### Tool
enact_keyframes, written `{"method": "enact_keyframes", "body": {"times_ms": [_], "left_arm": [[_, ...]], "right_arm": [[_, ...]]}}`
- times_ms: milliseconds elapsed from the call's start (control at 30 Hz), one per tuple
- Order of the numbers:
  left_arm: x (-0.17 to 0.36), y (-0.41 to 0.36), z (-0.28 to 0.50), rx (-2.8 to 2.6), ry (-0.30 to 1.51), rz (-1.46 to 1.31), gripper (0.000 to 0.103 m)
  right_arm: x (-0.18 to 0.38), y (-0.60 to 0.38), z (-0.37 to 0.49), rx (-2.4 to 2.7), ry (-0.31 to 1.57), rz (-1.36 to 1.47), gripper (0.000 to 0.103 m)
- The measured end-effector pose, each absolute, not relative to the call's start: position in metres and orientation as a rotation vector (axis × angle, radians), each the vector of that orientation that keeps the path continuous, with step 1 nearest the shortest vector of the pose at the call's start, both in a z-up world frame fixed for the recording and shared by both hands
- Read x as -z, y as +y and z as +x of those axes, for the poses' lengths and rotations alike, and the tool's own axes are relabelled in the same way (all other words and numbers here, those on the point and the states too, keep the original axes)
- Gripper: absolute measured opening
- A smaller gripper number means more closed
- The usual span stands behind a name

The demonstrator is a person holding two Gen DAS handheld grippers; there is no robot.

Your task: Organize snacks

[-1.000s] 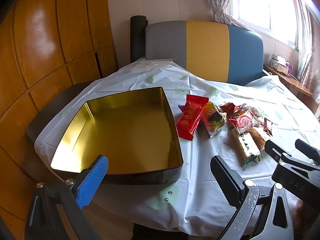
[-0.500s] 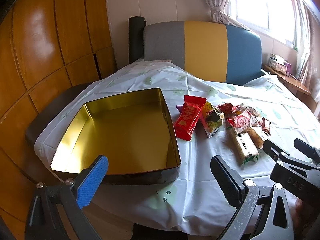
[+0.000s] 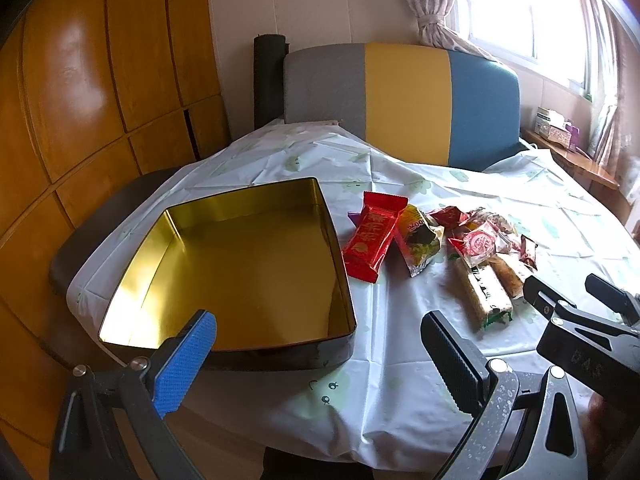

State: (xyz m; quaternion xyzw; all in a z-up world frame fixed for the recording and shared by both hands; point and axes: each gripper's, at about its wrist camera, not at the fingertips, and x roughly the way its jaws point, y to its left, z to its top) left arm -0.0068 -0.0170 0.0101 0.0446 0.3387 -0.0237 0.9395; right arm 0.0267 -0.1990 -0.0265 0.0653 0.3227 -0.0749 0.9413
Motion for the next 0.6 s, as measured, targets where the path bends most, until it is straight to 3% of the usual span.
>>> {"method": "enact_keyframes", "body": {"times_ms": [600], "left_arm": [[-0.006,-0.024,0.008,0.184,0.772,0.055,0.103]], "right_arm": [[-0.009,-0.244,0.055,0.098,0.649,0.091,0.098]]}}
